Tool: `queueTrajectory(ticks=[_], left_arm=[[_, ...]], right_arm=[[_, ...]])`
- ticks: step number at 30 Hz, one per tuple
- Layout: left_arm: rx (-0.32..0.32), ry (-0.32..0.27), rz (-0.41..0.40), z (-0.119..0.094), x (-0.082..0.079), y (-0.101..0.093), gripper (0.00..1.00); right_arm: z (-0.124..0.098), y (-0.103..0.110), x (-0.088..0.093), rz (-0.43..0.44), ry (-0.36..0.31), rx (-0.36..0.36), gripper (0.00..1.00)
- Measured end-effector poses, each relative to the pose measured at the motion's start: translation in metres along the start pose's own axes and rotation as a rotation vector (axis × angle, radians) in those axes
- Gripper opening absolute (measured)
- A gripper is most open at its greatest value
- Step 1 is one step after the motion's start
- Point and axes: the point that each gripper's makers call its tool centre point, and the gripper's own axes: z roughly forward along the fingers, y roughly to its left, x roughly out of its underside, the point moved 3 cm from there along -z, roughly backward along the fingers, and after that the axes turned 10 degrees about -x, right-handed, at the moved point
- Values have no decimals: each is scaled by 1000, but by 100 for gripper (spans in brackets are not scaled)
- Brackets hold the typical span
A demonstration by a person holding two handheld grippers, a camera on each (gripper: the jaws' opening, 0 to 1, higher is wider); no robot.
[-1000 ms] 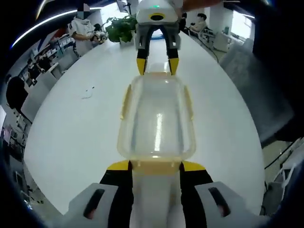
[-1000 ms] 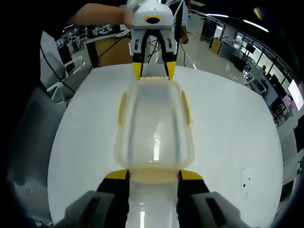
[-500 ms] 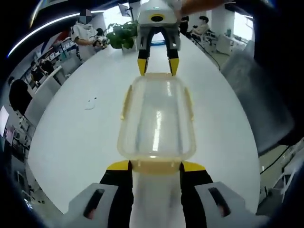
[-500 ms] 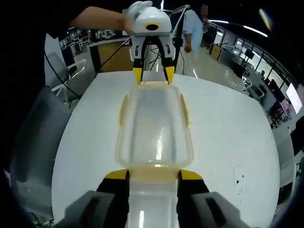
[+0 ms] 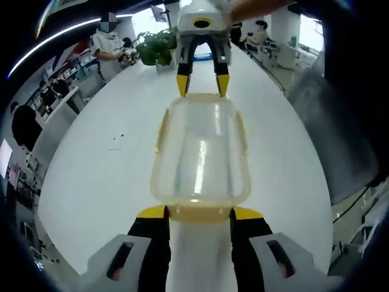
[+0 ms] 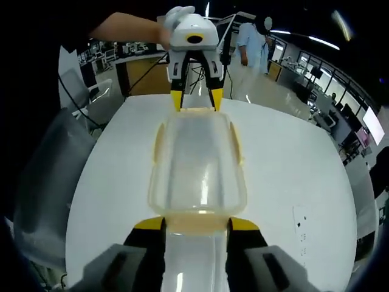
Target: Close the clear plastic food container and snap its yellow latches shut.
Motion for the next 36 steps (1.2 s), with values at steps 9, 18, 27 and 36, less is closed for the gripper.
queueTrajectory(ticks=[9, 18, 27, 36], left_arm=[[-20, 10, 4, 5, -10, 2, 35], [-45, 14, 15, 10, -25, -5, 35], [-29, 16, 18, 20, -37, -18, 35], [-31, 6, 26, 33, -53, -19, 35]], right_arm=[[-10, -1, 7, -5, -10, 18, 36], [-21, 5, 17, -12, -12, 32, 36], [-23, 18, 36, -1, -23, 28, 36], [-35, 20, 54, -2, -30, 40, 36]])
